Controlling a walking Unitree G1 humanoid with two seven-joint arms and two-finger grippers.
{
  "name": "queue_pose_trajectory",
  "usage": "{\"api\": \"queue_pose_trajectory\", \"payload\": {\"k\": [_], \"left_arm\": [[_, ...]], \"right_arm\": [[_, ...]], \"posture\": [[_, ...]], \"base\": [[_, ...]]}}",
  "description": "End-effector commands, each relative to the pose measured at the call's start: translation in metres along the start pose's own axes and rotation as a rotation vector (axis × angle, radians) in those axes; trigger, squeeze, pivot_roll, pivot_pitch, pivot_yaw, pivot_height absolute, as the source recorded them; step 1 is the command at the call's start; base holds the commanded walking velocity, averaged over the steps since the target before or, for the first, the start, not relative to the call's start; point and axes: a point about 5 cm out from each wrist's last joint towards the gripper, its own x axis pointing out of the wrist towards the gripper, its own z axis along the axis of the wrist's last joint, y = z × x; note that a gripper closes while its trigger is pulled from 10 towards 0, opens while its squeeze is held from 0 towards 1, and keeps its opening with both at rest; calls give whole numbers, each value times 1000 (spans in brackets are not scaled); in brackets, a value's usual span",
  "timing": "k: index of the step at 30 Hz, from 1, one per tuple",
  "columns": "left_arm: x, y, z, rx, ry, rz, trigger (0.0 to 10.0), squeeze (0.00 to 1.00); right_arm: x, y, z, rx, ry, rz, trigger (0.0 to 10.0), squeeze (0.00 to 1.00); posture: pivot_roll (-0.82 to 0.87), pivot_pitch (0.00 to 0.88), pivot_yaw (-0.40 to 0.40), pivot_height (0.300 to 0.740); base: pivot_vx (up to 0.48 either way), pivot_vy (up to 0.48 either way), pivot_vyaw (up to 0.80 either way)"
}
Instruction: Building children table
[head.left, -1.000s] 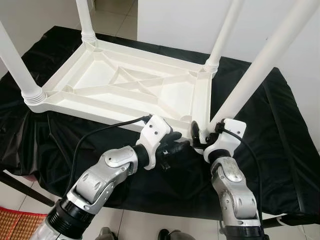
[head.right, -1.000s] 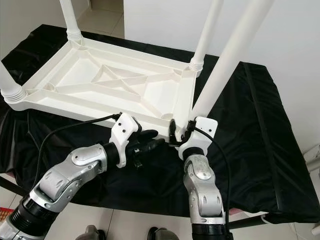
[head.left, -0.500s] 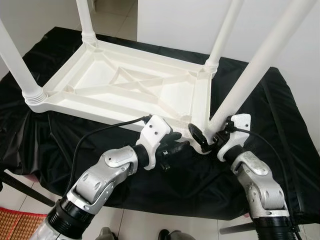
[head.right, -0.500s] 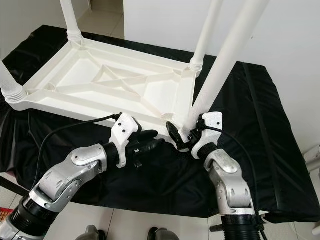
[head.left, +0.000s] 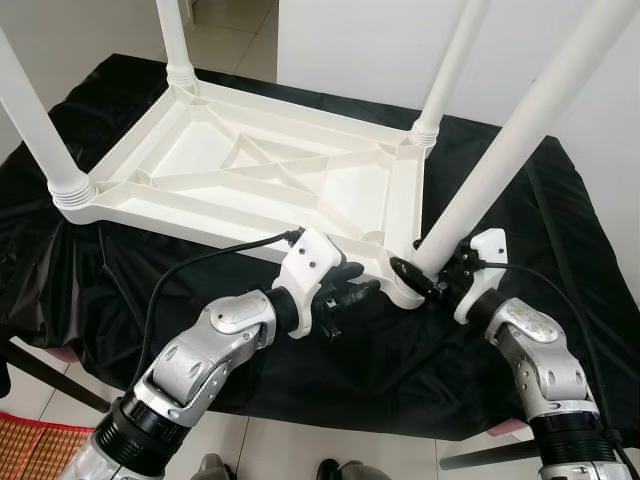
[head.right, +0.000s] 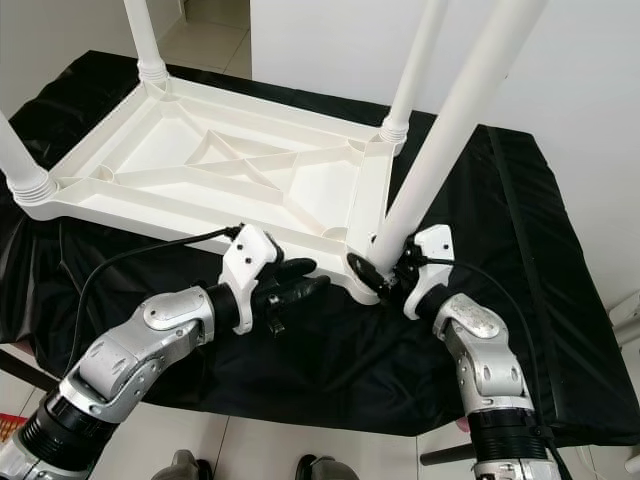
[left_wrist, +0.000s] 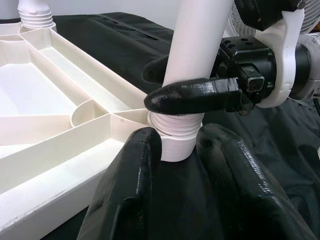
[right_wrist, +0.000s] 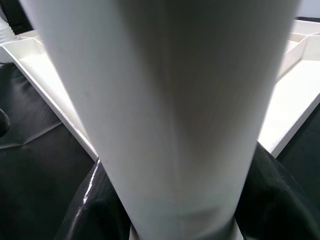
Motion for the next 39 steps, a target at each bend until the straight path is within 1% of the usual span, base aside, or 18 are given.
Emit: {"api": "queue_pose_trajectory", "payload": {"k": [1,6,7,12,13,15,17,18,20,26,28,30,31,33,36,37,38,39], "left_arm": [[1,-7,-3,-4,7,-95,10000,0],[1,-8,-3,-6,8,-99,10000,0],[2,-8,-3,-6,9,-101,10000,0],[2,-9,-3,-8,10,-107,10000,0],[1,-10,-3,-10,10,-110,10000,0],[1,-10,-3,-10,10,-110,10000,0],[1,-11,-3,-10,10,-113,10000,0],[1,-11,-3,-10,10,-113,10000,0],[1,-11,-3,-11,11,-117,10000,0],[0,-12,-3,-11,14,-122,10000,0],[0,-13,-3,-12,15,-126,10000,0],[0,-13,-3,-12,15,-126,10000,0],[0,-13,-3,-13,15,-128,10000,0],[0,-14,-3,-14,14,-131,10000,0],[-1,-14,-2,-15,11,-134,10000,0],[-1,-14,-2,-15,10,-135,10000,0],[-1,-14,-2,-15,10,-135,10000,0],[-1,-15,-2,-16,9,-139,10000,0]], "right_arm": [[-3,1,-7,13,25,21,0,0],[-4,1,-9,27,24,7,0,0],[-5,2,-9,42,22,-8,10000,0],[-5,5,-10,68,15,-58,10000,0],[-4,7,-12,76,18,-116,10000,0],[-4,7,-12,76,18,-116,10000,0],[-3,6,-15,64,40,-193,10000,0],[-3,6,-15,64,40,-193,10000,0],[-1,10,-15,95,29,-254,10000,0],[1,16,-10,139,-2,-341,10000,0],[3,22,-7,165,-19,-427,10000,0],[3,22,-7,165,-19,-427,10000,0],[4,23,-6,180,-20,-462,10000,0],[4,27,-5,212,-23,-594,10000,0],[4,34,-4,243,-28,-712,10000,0],[4,38,-4,239,-15,-744,10000,0],[4,38,-4,239,-15,-744,10000,0],[4,43,-5,228,11,-804,10000,0]], "posture": [[52,128,-77,740],[50,132,-76,740],[47,134,-75,740],[43,136,-75,740],[42,138,-76,740],[42,138,-76,740],[41,141,-76,740],[41,141,-76,740],[39,145,-73,740],[40,147,-74,740],[40,149,-72,740],[40,149,-72,740],[40,149,-72,740],[39,150,-74,740],[39,150,-74,740],[39,150,-74,740],[39,150,-74,740],[41,143,-83,740]], "base": [[0,0,0],[0,0,0],[0,0,0],[0,0,0],[0,0,0],[0,0,0],[0,0,0],[0,0,0],[0,0,0],[0,0,0],[0,0,0],[0,0,0],[0,0,0],[0,0,0],[0,0,0],[0,0,0],[0,0,0],[0,0,0]]}}
